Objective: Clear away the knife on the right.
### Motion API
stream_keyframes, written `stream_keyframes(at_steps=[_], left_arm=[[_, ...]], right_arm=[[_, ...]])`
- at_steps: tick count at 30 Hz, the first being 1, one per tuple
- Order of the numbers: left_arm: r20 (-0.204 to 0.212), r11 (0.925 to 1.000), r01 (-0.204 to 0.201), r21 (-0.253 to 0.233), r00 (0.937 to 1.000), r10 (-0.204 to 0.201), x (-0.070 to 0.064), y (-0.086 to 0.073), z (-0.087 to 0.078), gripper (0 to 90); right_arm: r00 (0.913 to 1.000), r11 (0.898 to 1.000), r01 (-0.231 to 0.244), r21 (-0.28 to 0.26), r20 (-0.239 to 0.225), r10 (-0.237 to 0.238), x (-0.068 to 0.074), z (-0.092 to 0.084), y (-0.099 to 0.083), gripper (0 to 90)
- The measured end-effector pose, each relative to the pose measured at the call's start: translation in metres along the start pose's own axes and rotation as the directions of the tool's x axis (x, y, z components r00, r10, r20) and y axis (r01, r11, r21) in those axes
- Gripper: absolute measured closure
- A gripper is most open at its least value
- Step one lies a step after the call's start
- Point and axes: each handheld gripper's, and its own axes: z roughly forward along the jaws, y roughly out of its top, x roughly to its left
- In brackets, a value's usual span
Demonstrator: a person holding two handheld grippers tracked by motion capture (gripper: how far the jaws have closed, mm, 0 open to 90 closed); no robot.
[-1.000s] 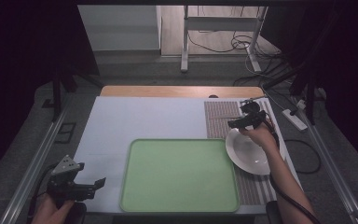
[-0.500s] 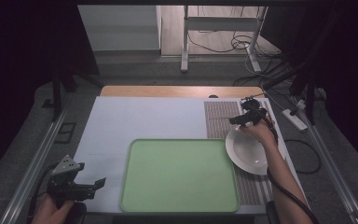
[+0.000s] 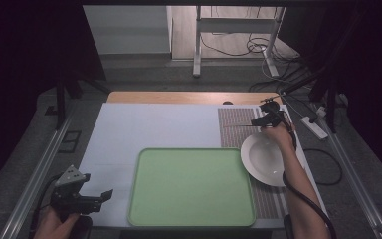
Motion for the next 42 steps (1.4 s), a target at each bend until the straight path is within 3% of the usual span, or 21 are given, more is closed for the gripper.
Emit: stream_keyframes(at_steps=[1, 2, 3, 4, 5, 7, 9, 14, 15, 19, 21, 24, 27, 30, 33, 36, 38, 42], left_arm=[[0.0, 1.0, -0.001, 0.001, 1.0, 0.001, 0.0, 0.0, 0.0, 3.8], [-0.001, 1.0, -0.001, 0.001, 1.0, 0.001, 0.0, 0.0, 0.0, 3.8], [0.0, 1.0, -0.001, 0.0, 1.0, 0.001, 0.0, 0.0, 0.0, 3.8], [0.0, 1.0, -0.001, 0.0, 1.0, 0.001, 0.0, 0.0, 0.0, 3.8], [0.0, 1.0, -0.001, 0.001, 1.0, 0.001, 0.0, 0.0, 0.0, 3.8], [0.0, 1.0, 0.0, 0.001, 1.0, 0.0, 0.0, 0.0, 0.0, 3.8], [0.0, 1.0, -0.001, 0.001, 1.0, 0.001, 0.0, 0.0, 0.0, 3.8], [0.001, 1.0, 0.0, 0.0, 1.0, 0.0, 0.0, 0.0, 0.0, 3.8], [0.001, 1.0, -0.001, 0.001, 1.0, 0.001, 0.0, 0.0, 0.0, 3.8], [0.003, 1.0, -0.002, -0.001, 1.0, 0.002, 0.0, 0.0, 0.0, 3.8], [0.003, 1.0, -0.002, -0.001, 1.0, 0.002, 0.0, 0.0, 0.0, 3.8], [0.002, 1.0, -0.004, 0.0, 1.0, 0.004, 0.0, 0.0, 0.0, 3.8], [-0.001, 1.0, -0.009, 0.0, 1.0, 0.009, -0.001, 0.0, 0.0, 3.8], [-0.004, 1.0, -0.009, 0.0, 0.9999, 0.009, -0.001, 0.0, 0.0, 3.8], [-0.003, 1.0, -0.007, 0.0, 1.0, 0.007, -0.001, 0.0, 0.0, 3.9], [-0.006, 0.9999, -0.011, 0.002, 0.9999, 0.011, -0.001, 0.0, 0.0, 4.0], [-0.008, 0.9999, -0.016, 0.003, 0.9998, 0.016, -0.002, 0.0, 0.0, 4.0], [-0.009, 0.9998, -0.018, 0.004, 0.9998, 0.018, -0.002, 0.0, 0.0, 4.1]], right_arm=[[1.0, 1.0, 0.0, 0.0, 0.0, 0.0, 0.0, 0.0, 0.0, 46.5], [0.9998, 1.0, -0.004, 0.012, -0.019, 0.005, -0.004, 0.0, 0.002, 58.9], [0.9993, 1.0, -0.007, 0.014, -0.036, 0.008, -0.005, 0.001, 0.003, 64.8], [0.9993, 1.0, -0.007, 0.014, -0.036, 0.008, -0.005, 0.001, 0.003, 64.8], [0.9981, 1.0, 0.004, 0.018, -0.061, -0.003, -0.008, 0.002, 0.005, 74.8], [0.998, 0.999, 0.039, 0.02, -0.051, -0.038, -0.009, 0.004, 0.007, 87.5], [0.9974, 0.998, 0.062, 0.025, -0.038, -0.061, -0.01, 0.006, 0.009, 90.0], [0.9996, 0.999, 0.024, 0.037, -0.014, -0.023, -0.015, 0.015, 0.011, 90.0], [0.9999, 0.999, -0.01, 0.048, 0.008, 0.009, -0.019, 0.02, 0.011, 90.0], [0.9978, 0.996, -0.054, 0.072, 0.043, 0.051, -0.025, 0.028, 0.01, 90.0], [0.9972, 0.995, -0.055, 0.081, 0.055, 0.051, -0.026, 0.03, 0.009, 90.0], [0.9924, 0.995, -0.046, 0.093, 0.118, 0.035, -0.033, 0.031, 0.005, 90.0], [0.9909, 0.992, -0.044, 0.12, 0.132, 0.028, -0.036, 0.031, 0.002, 90.0], [0.9933, 0.989, -0.056, 0.137, 0.108, 0.041, -0.041, 0.026, -0.002, 90.0], [0.9972, 0.983, -0.035, 0.18, 0.071, 0.023, -0.043, 0.019, -0.007, 90.0], [0.9996, 0.974, -0.006, 0.227, 0.03, 0.0, -0.042, 0.013, -0.012, 90.0], [0.9999, 0.967, -0.009, 0.256, -0.01, 0.012, -0.044, 0.008, -0.016, 90.0], [0.9996, 0.966, -0.008, 0.259, -0.024, 0.015, -0.045, 0.006, -0.018, 90.0]])
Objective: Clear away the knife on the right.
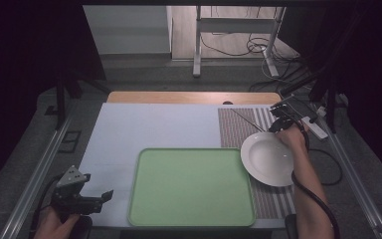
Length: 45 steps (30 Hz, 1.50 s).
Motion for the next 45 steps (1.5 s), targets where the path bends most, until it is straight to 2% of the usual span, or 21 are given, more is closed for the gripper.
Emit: stream_keyframes(at_steps=[1, 2, 3, 4, 5, 6, 9, 10, 11, 14, 15, 17, 19, 24, 25, 26, 31, 33, 36, 39, 45], left_arm=[[0.001, 1.0, 0.001, 0.0, 1.0, -0.001, 0.0, 0.0, 0.0, 4.0], [0.003, 1.0, 0.006, -0.002, 1.0, -0.006, 0.001, 0.0, 0.0, 4.1], [0.006, 0.9999, 0.01, -0.004, 0.9999, -0.01, 0.001, 0.0, 0.0, 4.1], [0.008, 0.9999, 0.014, -0.006, 0.9999, -0.014, 0.002, 0.0, 0.0, 4.1], [0.01, 0.9998, 0.017, -0.006, 0.9998, -0.017, 0.002, 0.0, 0.0, 4.1], [0.011, 0.9998, 0.018, -0.006, 0.9998, -0.018, 0.002, 0.0, 0.0, 4.1], [0.008, 0.9999, 0.013, -0.006, 0.9999, -0.013, 0.002, 0.0, 0.0, 4.1], [0.007, 0.9999, 0.012, -0.006, 0.9999, -0.012, 0.001, 0.0, 0.0, 4.1], [0.007, 0.9999, 0.011, -0.005, 0.9999, -0.011, 0.001, 0.0, 0.0, 4.1], [0.009, 0.9999, 0.014, -0.007, 0.9999, -0.014, 0.002, 0.0, 0.0, 4.1], [0.01, 0.9999, 0.015, -0.007, 0.9998, -0.015, 0.002, 0.0, -0.001, 4.1], [0.011, 0.9999, 0.015, -0.007, 0.9998, -0.015, 0.002, 0.0, -0.001, 4.0], [0.011, 0.9999, 0.015, -0.007, 0.9998, -0.015, 0.002, 0.0, -0.001, 4.1], [0.012, 0.9998, 0.016, -0.008, 0.9998, -0.016, 0.002, -0.001, -0.001, 4.1], [0.012, 0.9999, 0.015, -0.008, 0.9998, -0.015, 0.002, -0.001, -0.001, 4.1], [0.011, 0.9999, 0.015, -0.008, 0.9998, -0.015, 0.002, -0.001, -0.001, 4.1], [0.011, 0.9999, 0.013, -0.008, 0.9999, -0.013, 0.002, -0.001, -0.001, 4.1], [0.012, 0.9999, 0.013, -0.008, 0.9998, -0.013, 0.002, -0.001, -0.001, 4.0], [0.012, 0.9999, 0.014, -0.008, 0.9998, -0.013, 0.002, -0.001, -0.001, 4.1], [0.012, 0.9999, 0.013, -0.007, 0.9998, -0.013, 0.002, 0.0, 0.0, 4.1], [0.013, 0.9999, 0.013, -0.006, 0.9998, -0.013, 0.002, 0.0, 0.0, 4.1]], right_arm=[[1.0, 1.0, 0.006, -0.006, 0.003, -0.006, 0.0, 0.0, 0.0, 90.0], [0.9999, 0.999, 0.009, -0.038, 0.013, -0.009, 0.0, -0.002, 0.001, 84.3], [0.9995, 0.995, -0.029, -0.098, 0.01, 0.03, -0.002, -0.006, 0.004, 73.2], [0.9995, 0.995, -0.029, -0.098, 0.01, 0.03, -0.002, -0.006, 0.004, 73.2], [0.9987, 0.987, -0.047, -0.152, 0.011, 0.05, -0.002, -0.01, 0.008, 59.9], [0.9987, 0.987, -0.047, -0.152, 0.011, 0.05, -0.002, -0.01, 0.008, 59.9], [0.9985, 0.982, -0.054, -0.183, -0.001, 0.054, 0.001, -0.012, 0.012, 39.0], [0.9989, 0.982, -0.044, -0.182, 0.007, 0.046, 0.005, -0.01, 0.015, 28.6], [0.9989, 0.982, -0.044, -0.182, 0.007, 0.046, 0.005, -0.01, 0.015, 28.6], [0.9993, 0.983, -0.031, -0.182, 0.016, 0.034, 0.01, -0.006, 0.018, 12.6], [0.9996, 0.985, -0.021, -0.173, 0.015, 0.024, 0.013, -0.002, 0.02, 2.0], [0.9996, 0.986, -0.021, -0.167, 0.018, 0.024, 0.014, -0.001, 0.021, 0.0], [0.9999, 0.988, -0.017, -0.154, 0.0, 0.017, 0.017, 0.004, 0.023, 0.0], [1.0, 0.994, 0.006, -0.108, 0.004, -0.005, 0.021, 0.013, 0.024, 0.0], [0.9997, 0.995, 0.02, -0.093, 0.014, -0.019, 0.022, 0.018, 0.023, 5.0], [0.9997, 0.995, 0.02, -0.093, 0.014, -0.019, 0.022, 0.018, 0.023, 5.0], [0.9992, 0.996, 0.039, -0.081, 0.007, -0.039, 0.021, 0.022, 0.024, 23.7], [0.9984, 0.995, 0.056, -0.084, -0.001, -0.056, 0.021, 0.019, 0.025, 40.8], [0.9967, 0.993, 0.079, -0.086, -0.009, -0.08, 0.022, 0.017, 0.025, 52.6], [0.9934, 0.99, 0.106, -0.092, -0.036, -0.109, 0.023, 0.015, 0.024, 77.5], [0.9895, 0.989, 0.133, -0.069, -0.047, -0.137, 0.025, 0.014, 0.025, 80.6]])
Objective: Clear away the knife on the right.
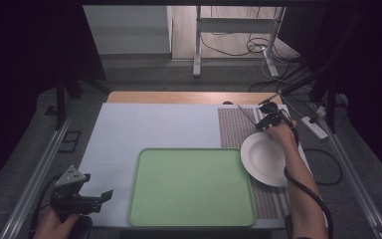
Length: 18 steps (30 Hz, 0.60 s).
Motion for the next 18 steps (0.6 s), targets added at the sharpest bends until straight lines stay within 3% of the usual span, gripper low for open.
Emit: stream_keyframes(at_steps=[9, 18], left_arm=[[0.003, 1.0, 0.001, -0.001, 1.0, -0.001, 0.0, 0.0, 0.0, 4.1], [0.002, 1.0, 0.001, -0.001, 1.0, -0.001, 0.0, 0.0, 0.0, 4.1]], right_arm=[[0.9999, 1.0, 0.011, -0.012, -0.004, -0.011, -0.004, -0.006, 0.001, 80.7], [0.9997, 0.999, -0.024, -0.033, 0.0, 0.024, -0.014, -0.021, 0.001, 80.8]])
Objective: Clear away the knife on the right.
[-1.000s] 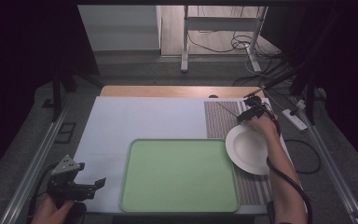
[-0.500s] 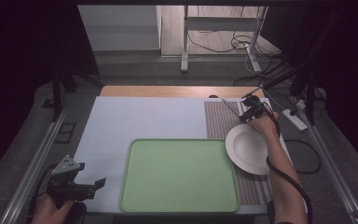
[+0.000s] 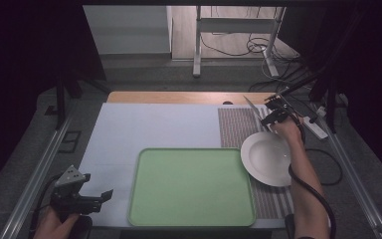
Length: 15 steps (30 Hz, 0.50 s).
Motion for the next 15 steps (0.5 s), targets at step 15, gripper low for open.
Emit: stream_keyframes(at_steps=[15], left_arm=[[0.001, 0.9999, 0.01, 0.0, 0.9999, -0.01, 0.001, 0.0, 0.0, 4.1]], right_arm=[[0.9998, 1.0, 0.005, 0.028, 0.018, -0.006, -0.009, -0.017, 0.001, 81.3]])
